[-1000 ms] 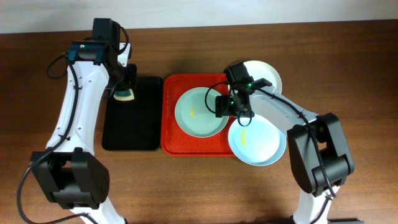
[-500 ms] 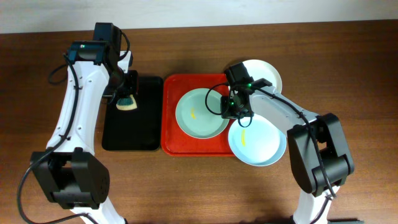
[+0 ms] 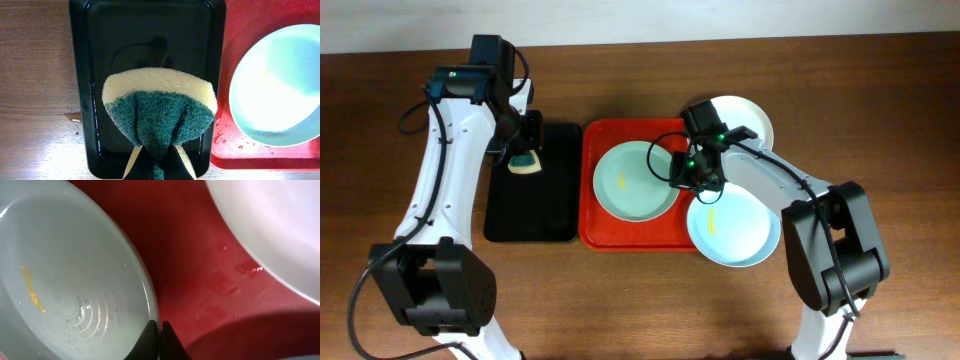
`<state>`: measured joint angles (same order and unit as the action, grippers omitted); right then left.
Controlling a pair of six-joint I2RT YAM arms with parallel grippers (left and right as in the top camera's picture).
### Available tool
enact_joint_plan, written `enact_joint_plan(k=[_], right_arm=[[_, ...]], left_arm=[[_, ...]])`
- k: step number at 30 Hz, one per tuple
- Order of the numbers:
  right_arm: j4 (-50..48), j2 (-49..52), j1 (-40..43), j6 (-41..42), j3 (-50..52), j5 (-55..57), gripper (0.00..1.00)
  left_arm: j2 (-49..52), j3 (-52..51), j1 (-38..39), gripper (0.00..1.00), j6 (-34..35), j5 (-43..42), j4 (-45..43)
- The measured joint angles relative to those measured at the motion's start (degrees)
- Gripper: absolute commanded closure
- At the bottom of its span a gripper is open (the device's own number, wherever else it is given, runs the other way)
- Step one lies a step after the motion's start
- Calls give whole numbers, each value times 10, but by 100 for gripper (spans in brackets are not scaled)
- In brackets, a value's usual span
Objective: Clean dirty plates on tray and stack at the side
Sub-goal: 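Carry the sponge with the left gripper toward the pale green plate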
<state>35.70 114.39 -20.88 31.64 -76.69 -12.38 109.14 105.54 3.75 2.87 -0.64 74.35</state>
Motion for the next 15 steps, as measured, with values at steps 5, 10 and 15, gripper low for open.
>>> enact_joint_plan(k=[5, 10, 15], right_arm=[[-21, 0, 0, 14, 0, 18, 70], [-30, 0, -1, 13, 0, 34, 70], [-37, 0, -12, 12, 2, 52, 96]], left_arm=[[0, 0, 1, 100, 0, 0, 0], [0, 0, 7, 100, 0, 0, -1], [0, 0, 14, 100, 0, 0, -2]])
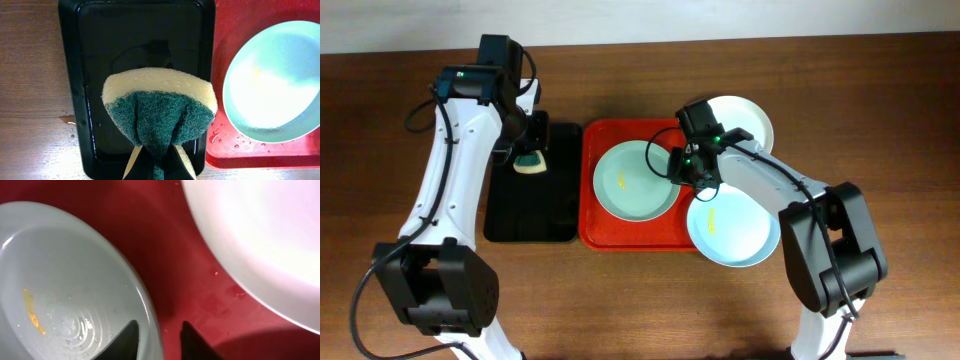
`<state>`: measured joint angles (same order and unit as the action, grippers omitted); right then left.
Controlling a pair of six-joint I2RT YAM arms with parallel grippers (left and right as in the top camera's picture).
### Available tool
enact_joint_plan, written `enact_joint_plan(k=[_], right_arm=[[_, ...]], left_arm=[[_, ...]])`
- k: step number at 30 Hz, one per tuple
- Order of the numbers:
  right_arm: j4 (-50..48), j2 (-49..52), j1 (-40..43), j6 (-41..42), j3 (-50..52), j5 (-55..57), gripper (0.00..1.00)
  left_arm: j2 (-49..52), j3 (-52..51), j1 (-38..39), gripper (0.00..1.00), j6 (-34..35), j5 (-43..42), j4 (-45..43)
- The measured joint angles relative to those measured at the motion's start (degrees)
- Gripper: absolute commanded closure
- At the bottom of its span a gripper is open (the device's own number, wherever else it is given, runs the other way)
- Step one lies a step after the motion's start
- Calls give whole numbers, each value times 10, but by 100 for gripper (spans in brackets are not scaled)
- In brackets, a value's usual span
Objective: Clean dirty plates on tray and stack at the side
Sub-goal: 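Carry the sponge with the left gripper toward the pale green plate, then scrub the pale green plate with the sponge in the left gripper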
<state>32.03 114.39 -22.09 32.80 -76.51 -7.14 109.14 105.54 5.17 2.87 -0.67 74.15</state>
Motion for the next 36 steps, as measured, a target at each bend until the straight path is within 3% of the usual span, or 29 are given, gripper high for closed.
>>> enact_joint_plan(k=[21, 29, 36], right_arm=[[9, 0, -8, -15, 2, -34, 96], [12, 0, -8, -18, 3, -50, 96], [13, 0, -8, -19, 3, -50, 96]], left_arm=[[0, 0, 4, 100, 0, 0, -28], [10, 0, 79, 100, 29, 0, -65], [101, 0, 140, 100, 59, -14, -90]])
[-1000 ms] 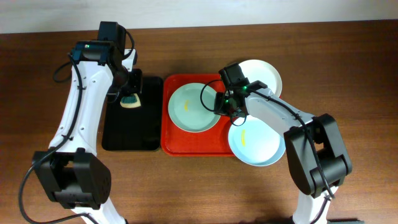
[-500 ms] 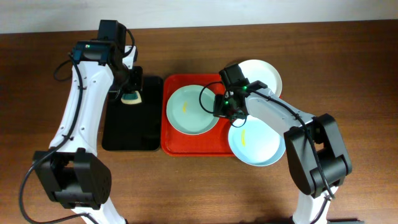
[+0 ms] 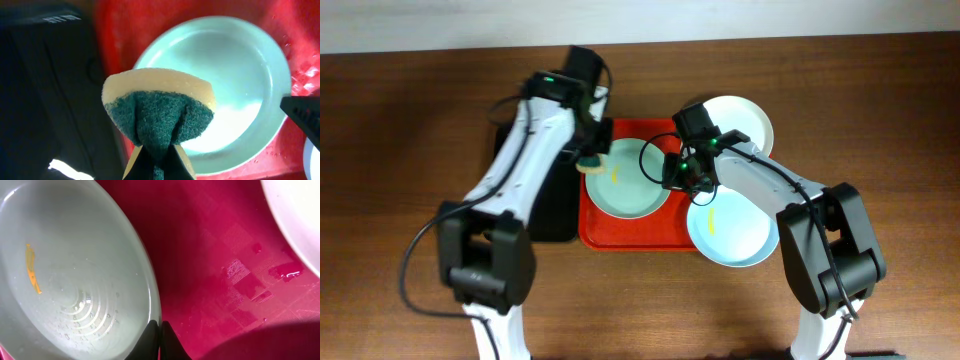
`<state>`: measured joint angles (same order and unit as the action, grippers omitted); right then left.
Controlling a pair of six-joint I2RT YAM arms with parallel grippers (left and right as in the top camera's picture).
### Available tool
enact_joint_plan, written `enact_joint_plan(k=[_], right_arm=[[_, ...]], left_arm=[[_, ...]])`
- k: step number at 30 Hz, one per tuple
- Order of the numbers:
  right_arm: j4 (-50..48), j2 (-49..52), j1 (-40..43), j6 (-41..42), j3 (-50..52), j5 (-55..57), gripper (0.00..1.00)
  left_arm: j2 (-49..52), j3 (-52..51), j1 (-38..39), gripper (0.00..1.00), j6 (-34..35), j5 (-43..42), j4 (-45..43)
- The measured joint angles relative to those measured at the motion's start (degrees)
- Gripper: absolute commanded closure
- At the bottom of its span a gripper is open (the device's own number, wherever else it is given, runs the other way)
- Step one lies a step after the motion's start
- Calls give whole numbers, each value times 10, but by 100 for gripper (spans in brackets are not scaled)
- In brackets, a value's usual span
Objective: Clean dirty plates on tray and stack at the side
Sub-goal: 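Scrub the pale green plate with the sponge in the left gripper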
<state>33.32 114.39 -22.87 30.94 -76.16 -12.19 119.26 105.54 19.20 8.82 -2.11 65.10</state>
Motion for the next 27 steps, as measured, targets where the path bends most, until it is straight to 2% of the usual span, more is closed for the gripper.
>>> enact_joint_plan(k=[10, 27], right_arm=[[0, 0, 0, -1, 0, -2, 96], [0, 0, 0, -16, 1, -4, 96]], left_arm=[[90, 0, 22, 100, 28, 0, -43], [134, 10, 35, 100, 28, 16, -47]])
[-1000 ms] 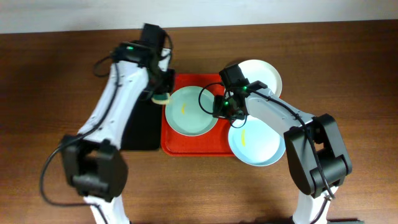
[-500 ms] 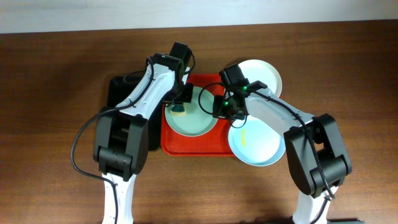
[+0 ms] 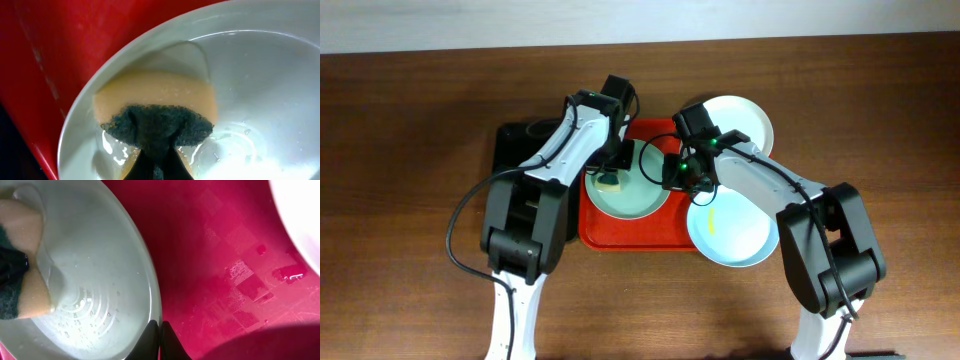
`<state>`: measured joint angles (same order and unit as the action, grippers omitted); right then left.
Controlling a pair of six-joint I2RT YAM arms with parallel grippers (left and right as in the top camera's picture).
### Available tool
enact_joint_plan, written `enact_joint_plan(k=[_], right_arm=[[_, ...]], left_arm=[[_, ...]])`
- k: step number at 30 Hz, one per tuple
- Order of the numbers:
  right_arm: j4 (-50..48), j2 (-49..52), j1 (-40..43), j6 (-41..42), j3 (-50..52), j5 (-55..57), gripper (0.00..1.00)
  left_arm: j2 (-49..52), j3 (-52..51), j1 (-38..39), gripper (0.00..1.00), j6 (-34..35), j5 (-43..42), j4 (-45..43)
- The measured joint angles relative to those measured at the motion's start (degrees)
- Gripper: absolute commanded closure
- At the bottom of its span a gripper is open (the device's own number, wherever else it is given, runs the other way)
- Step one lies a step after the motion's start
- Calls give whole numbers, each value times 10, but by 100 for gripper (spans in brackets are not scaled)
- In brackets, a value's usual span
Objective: Clean dirty plates on tray and stack at the side
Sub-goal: 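Scrub the pale green plate with the sponge in the left gripper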
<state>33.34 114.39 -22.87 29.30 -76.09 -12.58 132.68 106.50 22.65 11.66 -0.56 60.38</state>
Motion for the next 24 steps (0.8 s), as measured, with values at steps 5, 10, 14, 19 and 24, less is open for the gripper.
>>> enact_joint_plan(k=[5, 10, 14, 19, 24], right_arm=[[0, 0, 0, -7, 0, 0, 96], [1, 0, 0, -10, 0, 0, 96], [3, 0, 0, -10, 0, 0, 96], [3, 0, 0, -10, 0, 0, 96], [3, 0, 0, -10, 0, 0, 96]], left_arm=[[4, 6, 9, 100, 0, 19, 7], [7, 10, 10, 100, -26, -7, 13], [9, 10, 3, 100, -53, -86, 13], [19, 22, -19, 100, -69, -164, 32], [44, 75, -26, 100, -79, -203, 101]])
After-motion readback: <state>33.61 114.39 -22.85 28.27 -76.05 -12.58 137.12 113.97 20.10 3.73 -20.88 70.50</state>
